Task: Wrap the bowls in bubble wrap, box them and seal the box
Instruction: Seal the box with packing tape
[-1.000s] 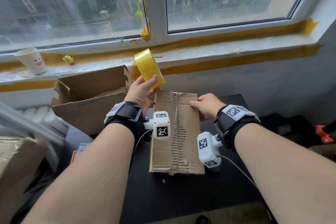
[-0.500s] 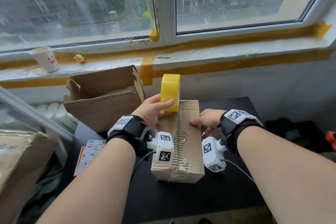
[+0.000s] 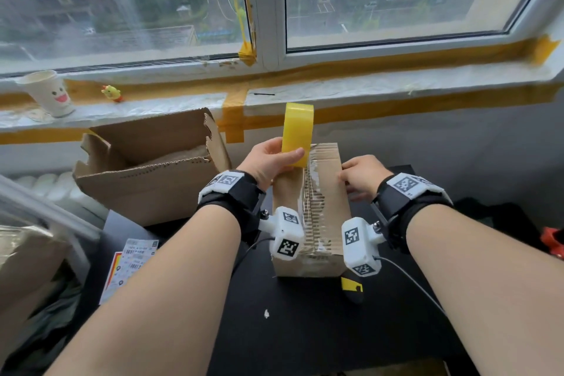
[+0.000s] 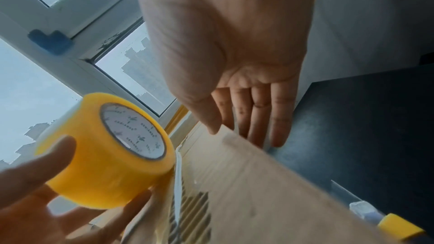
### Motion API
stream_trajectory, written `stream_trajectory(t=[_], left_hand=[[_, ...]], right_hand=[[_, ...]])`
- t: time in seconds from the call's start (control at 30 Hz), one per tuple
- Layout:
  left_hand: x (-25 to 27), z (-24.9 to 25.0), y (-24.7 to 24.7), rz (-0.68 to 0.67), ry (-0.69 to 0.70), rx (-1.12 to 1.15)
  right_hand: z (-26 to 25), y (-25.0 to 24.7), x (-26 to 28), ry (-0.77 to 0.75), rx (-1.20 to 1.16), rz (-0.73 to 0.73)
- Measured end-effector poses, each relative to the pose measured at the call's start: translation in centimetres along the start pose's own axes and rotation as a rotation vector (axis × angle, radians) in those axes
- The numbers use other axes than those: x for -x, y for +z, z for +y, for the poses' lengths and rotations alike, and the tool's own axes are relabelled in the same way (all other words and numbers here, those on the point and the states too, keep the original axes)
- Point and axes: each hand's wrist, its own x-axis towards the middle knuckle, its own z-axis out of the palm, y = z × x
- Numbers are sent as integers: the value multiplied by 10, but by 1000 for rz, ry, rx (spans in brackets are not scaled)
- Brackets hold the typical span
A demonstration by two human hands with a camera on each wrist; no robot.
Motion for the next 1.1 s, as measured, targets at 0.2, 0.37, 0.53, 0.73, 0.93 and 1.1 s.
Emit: stream_trajectory(t=[0.2,0.37,0.53,0.73,0.93,1.1], left_hand=[[-4,6,-6,58,181,-929],[10,0,0,38,141,-997],[15,4,-11,91,39,-699],[20,18,-16,200,-57,-720],[27,49,-51,324,122,-746],[39,71,-140,550,164,-657]], right_hand=[[-24,-8,20,-53,-262,202],[-18,3,28,-39,-79,60],[-21,6,32,-33,-38,77],[-27,4,23,-35,241,103],[-46,7,24,-55,480,335],[-114,48,34,-278,421,394]])
